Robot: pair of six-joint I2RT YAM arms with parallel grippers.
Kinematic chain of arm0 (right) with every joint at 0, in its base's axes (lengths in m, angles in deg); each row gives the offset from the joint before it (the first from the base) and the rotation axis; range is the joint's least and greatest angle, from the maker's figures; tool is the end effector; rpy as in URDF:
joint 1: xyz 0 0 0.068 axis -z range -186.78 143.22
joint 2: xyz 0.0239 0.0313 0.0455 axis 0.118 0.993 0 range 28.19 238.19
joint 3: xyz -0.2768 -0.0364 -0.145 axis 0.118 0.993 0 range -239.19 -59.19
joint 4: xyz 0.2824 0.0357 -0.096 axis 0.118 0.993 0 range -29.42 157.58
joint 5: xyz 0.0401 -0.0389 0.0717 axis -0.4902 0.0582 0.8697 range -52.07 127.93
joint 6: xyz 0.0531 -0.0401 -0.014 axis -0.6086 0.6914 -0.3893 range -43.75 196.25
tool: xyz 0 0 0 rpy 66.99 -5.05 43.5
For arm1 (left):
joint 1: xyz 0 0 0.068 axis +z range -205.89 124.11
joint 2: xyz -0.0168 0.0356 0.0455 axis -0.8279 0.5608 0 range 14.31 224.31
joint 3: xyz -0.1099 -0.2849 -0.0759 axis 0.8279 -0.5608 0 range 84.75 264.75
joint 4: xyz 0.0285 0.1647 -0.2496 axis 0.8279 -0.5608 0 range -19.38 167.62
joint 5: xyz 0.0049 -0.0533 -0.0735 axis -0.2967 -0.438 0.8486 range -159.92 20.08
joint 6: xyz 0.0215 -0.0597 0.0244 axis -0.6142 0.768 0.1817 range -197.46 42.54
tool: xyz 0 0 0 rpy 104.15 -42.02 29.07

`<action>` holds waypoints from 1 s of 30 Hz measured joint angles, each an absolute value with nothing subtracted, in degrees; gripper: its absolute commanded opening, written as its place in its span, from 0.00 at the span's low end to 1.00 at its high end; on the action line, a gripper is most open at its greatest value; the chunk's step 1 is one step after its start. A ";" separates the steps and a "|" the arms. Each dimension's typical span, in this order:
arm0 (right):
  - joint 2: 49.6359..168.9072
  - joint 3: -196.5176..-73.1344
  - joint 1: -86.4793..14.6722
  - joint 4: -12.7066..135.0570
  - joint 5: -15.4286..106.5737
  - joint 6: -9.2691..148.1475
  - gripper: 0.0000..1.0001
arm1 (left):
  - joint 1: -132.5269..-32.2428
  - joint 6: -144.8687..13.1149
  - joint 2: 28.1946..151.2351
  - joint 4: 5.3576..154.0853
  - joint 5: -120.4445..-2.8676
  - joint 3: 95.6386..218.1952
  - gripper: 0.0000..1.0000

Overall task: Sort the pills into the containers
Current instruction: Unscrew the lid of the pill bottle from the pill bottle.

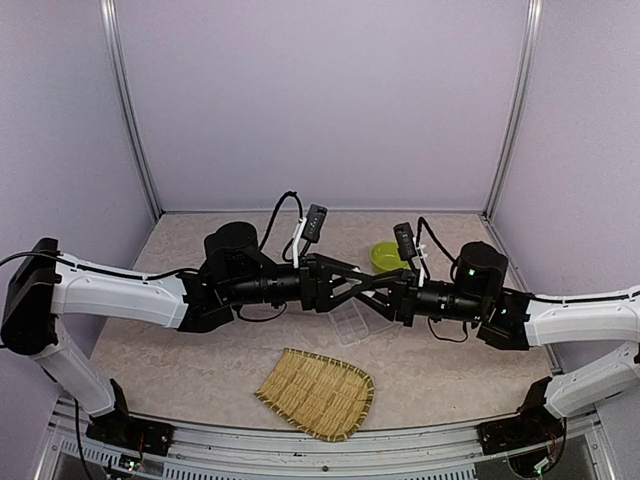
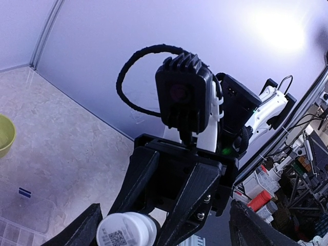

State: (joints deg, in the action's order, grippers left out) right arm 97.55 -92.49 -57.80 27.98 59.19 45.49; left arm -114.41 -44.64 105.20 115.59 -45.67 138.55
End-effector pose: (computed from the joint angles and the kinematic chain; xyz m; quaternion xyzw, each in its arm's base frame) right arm 0.1753 0.2481 0.2731 -0.2504 0.6822 0.5425 0.4213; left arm 0.1965 -0.3640 0.2977 0.2985 0.6355 -0.6012 0.3814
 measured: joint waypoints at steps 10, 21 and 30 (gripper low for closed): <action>95.81 -92.47 -57.19 29.31 57.90 46.93 0.22 | -114.41 -44.75 104.44 115.29 -46.85 137.98 0.78; 93.62 -92.45 -56.14 30.97 56.32 49.12 0.22 | -114.41 -44.68 104.20 115.31 -46.76 137.61 0.82; 91.74 -92.43 -56.07 31.17 58.64 51.65 0.22 | -112.83 -44.57 103.52 115.24 -46.78 136.54 0.82</action>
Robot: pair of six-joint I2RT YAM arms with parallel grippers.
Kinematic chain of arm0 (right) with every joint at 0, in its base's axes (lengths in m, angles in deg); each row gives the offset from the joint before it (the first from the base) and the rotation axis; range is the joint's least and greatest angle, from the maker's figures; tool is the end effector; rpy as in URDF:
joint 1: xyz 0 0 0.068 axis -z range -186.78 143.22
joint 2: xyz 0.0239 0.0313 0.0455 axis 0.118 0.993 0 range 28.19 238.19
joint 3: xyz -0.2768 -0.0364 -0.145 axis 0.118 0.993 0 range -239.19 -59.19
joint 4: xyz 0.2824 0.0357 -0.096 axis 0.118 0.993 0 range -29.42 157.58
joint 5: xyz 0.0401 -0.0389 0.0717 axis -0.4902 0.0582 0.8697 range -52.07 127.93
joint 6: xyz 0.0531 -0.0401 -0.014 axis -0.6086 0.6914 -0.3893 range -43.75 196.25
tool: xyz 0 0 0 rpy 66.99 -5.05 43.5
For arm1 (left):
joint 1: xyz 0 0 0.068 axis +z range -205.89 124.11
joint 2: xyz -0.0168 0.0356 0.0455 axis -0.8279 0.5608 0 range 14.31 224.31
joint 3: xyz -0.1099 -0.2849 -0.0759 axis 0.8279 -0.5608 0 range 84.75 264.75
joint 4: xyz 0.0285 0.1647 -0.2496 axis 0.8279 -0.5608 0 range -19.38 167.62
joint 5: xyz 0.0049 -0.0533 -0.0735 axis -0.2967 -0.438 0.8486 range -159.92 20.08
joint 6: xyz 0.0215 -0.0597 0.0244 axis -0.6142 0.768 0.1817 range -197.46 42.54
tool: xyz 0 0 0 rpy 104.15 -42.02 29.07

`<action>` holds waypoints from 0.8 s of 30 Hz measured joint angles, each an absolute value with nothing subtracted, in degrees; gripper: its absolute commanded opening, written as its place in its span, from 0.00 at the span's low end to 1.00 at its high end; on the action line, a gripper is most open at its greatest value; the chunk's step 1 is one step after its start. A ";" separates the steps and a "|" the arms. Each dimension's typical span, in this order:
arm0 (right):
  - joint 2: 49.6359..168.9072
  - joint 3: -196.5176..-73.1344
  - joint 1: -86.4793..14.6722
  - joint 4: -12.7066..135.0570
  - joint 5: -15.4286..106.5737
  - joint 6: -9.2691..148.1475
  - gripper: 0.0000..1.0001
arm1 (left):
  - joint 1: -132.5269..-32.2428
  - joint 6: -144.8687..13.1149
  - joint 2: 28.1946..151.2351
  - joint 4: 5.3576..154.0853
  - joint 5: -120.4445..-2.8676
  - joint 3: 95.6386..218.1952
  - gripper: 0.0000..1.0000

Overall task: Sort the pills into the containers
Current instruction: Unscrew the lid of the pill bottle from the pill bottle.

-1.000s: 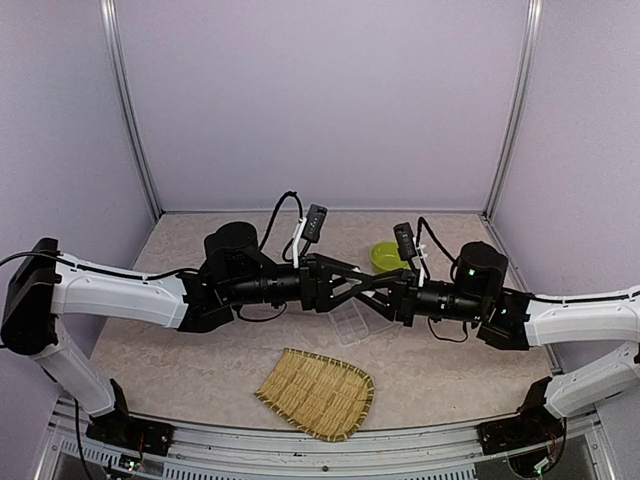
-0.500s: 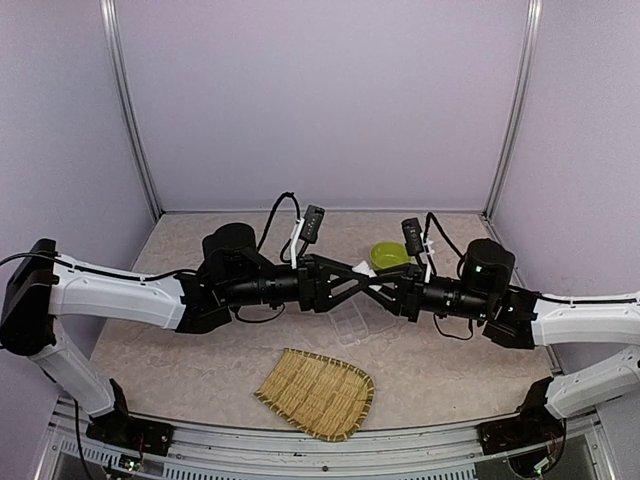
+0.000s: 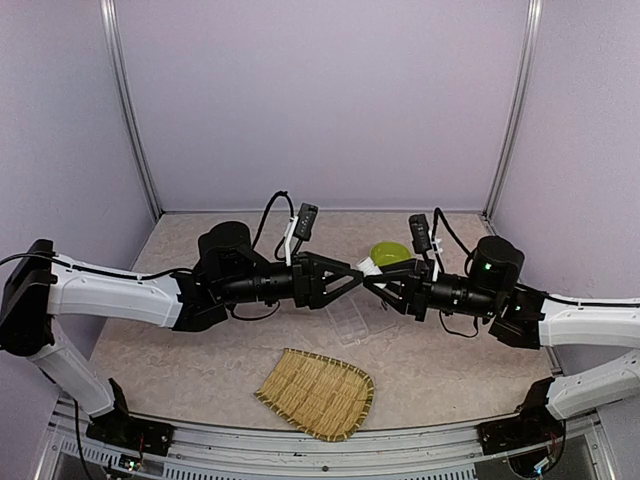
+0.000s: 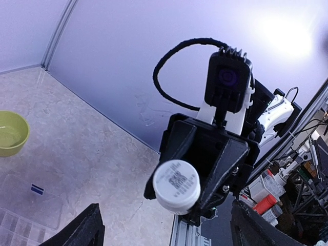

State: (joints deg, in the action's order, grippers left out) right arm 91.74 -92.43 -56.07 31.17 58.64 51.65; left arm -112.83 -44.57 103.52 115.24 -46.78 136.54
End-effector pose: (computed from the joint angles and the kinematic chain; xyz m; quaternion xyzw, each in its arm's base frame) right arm 0.1717 0.2292 0.2936 -0.2731 0.6579 0.5172 0.4745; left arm 0.2022 -0.3502 0.2947 0.2831 0.6467 -0.5902 0.3915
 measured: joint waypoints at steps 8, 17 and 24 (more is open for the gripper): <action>94.25 -92.40 -56.03 30.67 64.70 51.98 0.22 | -111.68 -45.84 103.19 115.09 -45.43 136.56 0.76; 97.42 -92.40 -55.99 28.59 68.80 50.91 0.22 | -112.07 -46.52 103.45 115.86 -41.56 136.82 0.76; 101.84 -92.40 -56.23 23.17 71.80 47.02 0.22 | -112.83 -46.45 105.24 117.34 -40.33 137.54 0.76</action>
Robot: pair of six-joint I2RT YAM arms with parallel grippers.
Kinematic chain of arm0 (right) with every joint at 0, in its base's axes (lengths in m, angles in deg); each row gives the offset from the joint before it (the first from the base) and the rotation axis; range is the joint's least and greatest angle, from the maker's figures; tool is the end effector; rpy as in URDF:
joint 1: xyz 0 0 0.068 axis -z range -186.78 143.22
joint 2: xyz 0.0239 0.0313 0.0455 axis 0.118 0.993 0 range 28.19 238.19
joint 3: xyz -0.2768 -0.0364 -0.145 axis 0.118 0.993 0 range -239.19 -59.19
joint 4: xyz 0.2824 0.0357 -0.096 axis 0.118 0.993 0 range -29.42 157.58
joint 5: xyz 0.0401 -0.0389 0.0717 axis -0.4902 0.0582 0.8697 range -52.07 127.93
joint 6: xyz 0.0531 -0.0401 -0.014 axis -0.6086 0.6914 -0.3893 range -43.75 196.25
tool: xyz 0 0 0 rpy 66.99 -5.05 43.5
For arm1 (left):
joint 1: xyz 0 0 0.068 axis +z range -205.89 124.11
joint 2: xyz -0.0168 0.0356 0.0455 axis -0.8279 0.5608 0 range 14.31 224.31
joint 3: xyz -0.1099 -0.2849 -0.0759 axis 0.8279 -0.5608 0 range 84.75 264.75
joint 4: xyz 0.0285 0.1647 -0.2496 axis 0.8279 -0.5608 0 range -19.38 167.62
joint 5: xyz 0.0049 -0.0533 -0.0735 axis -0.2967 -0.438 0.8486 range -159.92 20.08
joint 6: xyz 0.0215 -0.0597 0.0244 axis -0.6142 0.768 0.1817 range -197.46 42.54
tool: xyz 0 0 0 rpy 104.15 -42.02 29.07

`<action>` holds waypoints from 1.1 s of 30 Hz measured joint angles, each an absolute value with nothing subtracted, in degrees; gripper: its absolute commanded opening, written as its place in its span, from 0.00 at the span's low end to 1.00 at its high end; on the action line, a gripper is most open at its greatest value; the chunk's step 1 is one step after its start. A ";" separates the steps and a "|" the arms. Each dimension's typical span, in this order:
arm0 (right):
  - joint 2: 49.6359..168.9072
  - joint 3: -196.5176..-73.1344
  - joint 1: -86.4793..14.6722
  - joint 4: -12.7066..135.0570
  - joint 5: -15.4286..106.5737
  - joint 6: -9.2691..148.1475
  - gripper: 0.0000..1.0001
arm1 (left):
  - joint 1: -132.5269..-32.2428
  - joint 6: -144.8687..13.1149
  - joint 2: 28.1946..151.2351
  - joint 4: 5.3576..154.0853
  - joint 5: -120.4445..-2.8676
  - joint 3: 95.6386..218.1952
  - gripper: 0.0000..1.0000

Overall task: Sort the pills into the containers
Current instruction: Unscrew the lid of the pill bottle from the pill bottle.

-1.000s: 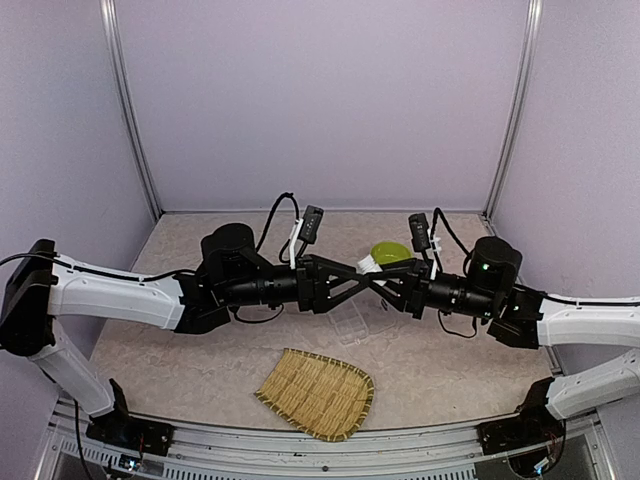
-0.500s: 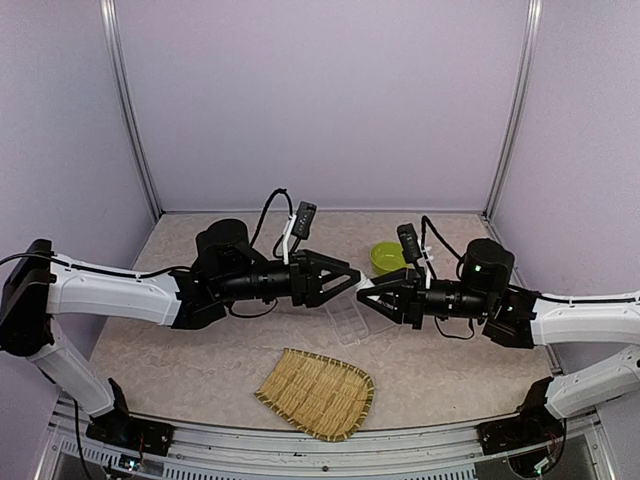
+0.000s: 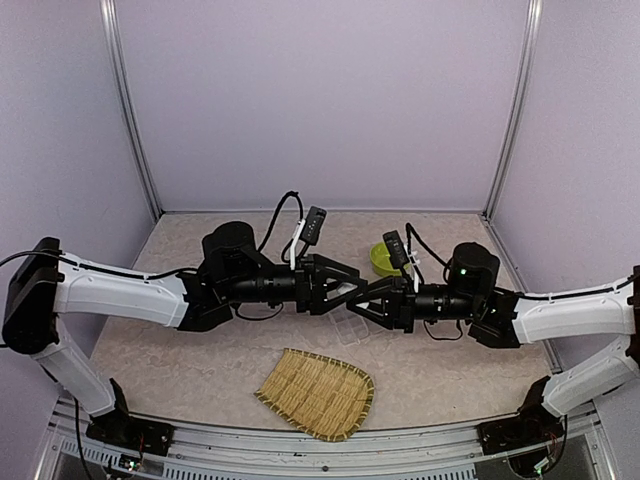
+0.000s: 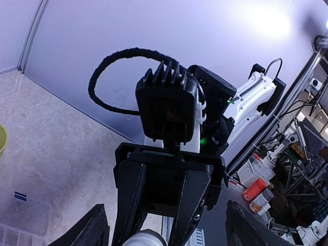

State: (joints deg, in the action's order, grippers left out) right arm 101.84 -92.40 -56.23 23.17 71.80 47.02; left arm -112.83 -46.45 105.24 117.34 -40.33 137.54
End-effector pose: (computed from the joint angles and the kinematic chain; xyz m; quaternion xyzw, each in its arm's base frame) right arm 0.1781 0.2550 0.2616 -0.3192 0.6481 0.5808 0.3751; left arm 0.2003 -0.3572 0.2943 0.3297 0.6159 -0.6093 0.3752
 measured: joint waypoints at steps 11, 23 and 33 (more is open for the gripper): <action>101.77 -92.40 -56.64 21.69 69.26 46.17 0.21 | -113.36 -46.56 105.22 118.20 -40.86 137.52 0.68; 98.87 -92.40 -56.64 24.09 66.25 47.37 0.21 | -113.36 -47.15 104.70 117.85 -42.72 137.37 0.56; 98.71 -92.40 -56.64 24.31 66.64 48.38 0.21 | -112.99 -47.33 104.65 116.45 -45.01 137.26 0.30</action>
